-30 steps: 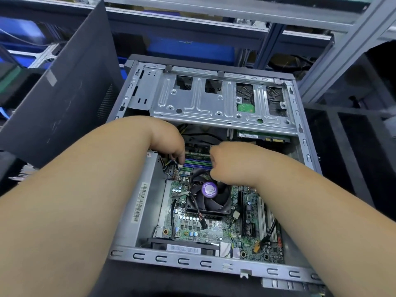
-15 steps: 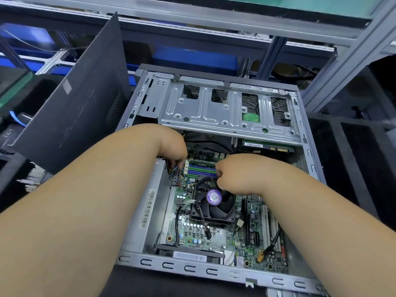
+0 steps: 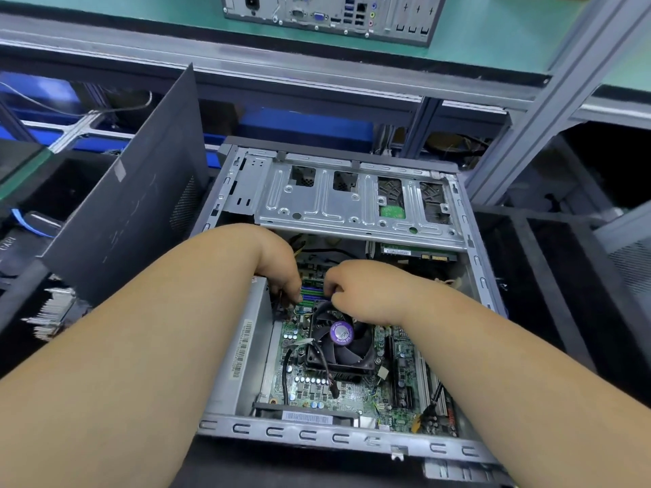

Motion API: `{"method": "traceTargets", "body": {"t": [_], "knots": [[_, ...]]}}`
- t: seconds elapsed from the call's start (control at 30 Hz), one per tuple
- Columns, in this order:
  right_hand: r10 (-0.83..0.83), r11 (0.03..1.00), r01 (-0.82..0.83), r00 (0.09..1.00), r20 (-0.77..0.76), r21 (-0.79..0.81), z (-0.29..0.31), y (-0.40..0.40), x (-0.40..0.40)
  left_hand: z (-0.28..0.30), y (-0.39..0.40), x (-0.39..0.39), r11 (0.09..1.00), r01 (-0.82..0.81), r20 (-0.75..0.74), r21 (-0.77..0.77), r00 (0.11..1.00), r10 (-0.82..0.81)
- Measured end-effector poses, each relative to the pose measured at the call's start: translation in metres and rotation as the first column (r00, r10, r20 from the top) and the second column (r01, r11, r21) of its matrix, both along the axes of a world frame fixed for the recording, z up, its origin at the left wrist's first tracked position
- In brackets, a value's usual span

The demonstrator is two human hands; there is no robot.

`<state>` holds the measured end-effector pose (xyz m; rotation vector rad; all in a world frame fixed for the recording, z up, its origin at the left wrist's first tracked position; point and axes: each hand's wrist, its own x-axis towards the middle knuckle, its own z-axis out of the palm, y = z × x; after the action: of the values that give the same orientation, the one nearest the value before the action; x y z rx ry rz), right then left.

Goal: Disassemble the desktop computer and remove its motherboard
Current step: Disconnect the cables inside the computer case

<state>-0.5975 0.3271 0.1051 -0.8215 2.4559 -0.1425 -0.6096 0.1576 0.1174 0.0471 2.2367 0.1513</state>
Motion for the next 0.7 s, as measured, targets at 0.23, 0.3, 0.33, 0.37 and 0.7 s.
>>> {"method": "traceTargets", "body": {"t": [0.23,0.3,0.33,0.37,0.7], "knots": [[-0.051,0.993,0.05,0.999,-0.001,-0.111,0.0018,-0.0039,0.0021,-0.002,-0.0039,-0.0018,0.995,-0.04,-0.082,-0.088,0.996,0.033],[-0.055,0.991,0.059,0.998,0.038,-0.123,0.0007,-0.0059,0.0014,-0.0015,-0.0037,-0.002,0.994,-0.052,-0.084,-0.094,0.995,0.044],[-0.048,0.992,0.054,0.997,0.052,-0.118,-0.0008,-0.0068,0.0013,-0.0014,-0.0038,-0.0022,0.994,-0.048,-0.091,-0.103,0.995,0.038],[-0.038,0.993,0.044,0.997,0.061,-0.108,-0.0026,-0.0074,0.0019,-0.0013,-0.0036,-0.0027,0.992,-0.04,-0.098,-0.116,0.995,0.028],[0.037,0.991,-0.041,0.999,-0.033,-0.128,-0.0043,-0.005,0.0071,0.0008,-0.0092,-0.004,0.99,-0.029,-0.007,-0.139,1.0,0.028]]}}
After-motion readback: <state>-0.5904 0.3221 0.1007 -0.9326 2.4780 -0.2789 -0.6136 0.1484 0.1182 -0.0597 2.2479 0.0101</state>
